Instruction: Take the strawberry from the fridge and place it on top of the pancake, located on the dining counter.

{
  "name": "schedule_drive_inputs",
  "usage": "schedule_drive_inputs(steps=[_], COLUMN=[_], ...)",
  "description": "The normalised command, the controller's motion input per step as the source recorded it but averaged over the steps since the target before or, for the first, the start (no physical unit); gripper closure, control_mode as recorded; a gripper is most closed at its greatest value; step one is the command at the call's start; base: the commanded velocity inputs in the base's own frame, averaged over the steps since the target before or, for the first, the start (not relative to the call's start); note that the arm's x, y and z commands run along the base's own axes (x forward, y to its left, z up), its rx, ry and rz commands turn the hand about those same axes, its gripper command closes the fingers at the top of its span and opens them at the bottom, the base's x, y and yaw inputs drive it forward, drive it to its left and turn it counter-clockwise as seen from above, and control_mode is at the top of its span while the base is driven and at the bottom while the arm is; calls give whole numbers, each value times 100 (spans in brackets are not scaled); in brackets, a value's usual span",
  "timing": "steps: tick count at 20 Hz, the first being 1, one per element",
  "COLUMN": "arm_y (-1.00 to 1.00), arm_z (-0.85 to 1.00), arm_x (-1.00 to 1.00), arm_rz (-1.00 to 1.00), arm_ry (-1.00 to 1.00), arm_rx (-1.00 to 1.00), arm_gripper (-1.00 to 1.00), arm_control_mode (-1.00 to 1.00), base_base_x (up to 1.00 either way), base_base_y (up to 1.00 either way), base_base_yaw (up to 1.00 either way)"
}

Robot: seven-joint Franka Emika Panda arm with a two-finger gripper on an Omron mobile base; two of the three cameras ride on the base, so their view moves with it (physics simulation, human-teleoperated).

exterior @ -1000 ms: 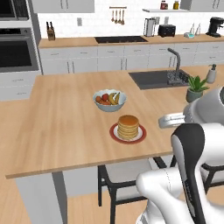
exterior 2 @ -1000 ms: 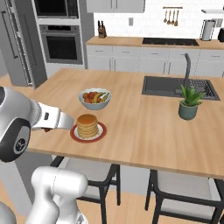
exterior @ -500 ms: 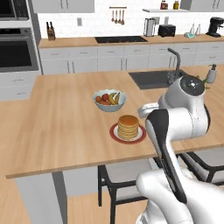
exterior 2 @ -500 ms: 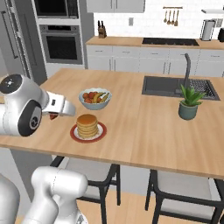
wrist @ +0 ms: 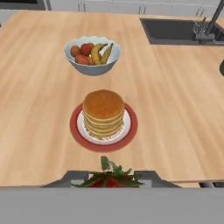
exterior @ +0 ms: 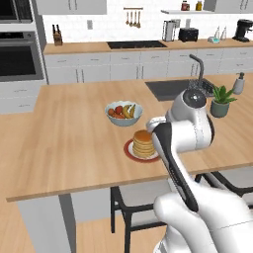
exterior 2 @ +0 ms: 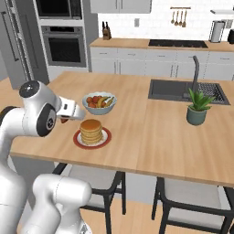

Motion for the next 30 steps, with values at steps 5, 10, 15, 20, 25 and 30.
schedule_drive_inputs(steps=[5, 10, 15, 20, 25, 30], arm_y=[-5, 0, 0, 0, 0, 0], arm_z=[-20, -40, -32, -20, -33, -38], arm_x=[43, 34, 50, 63, 40, 44], arm_rz=[17, 11, 2, 0, 0, 0], arm_ry=[18, 3, 1, 4, 3, 4], arm_rx=[4, 1, 0, 0, 0, -1], arm_gripper=[100, 100, 100, 100, 100, 100], arm_control_mode=[-100, -100, -100, -100, -100, -100], base_base_x=[0, 0, 0, 0, 0, 0], base_base_y=[0, 0, 0, 0, 0, 0], base_base_yaw=[0, 0, 0, 0, 0, 0])
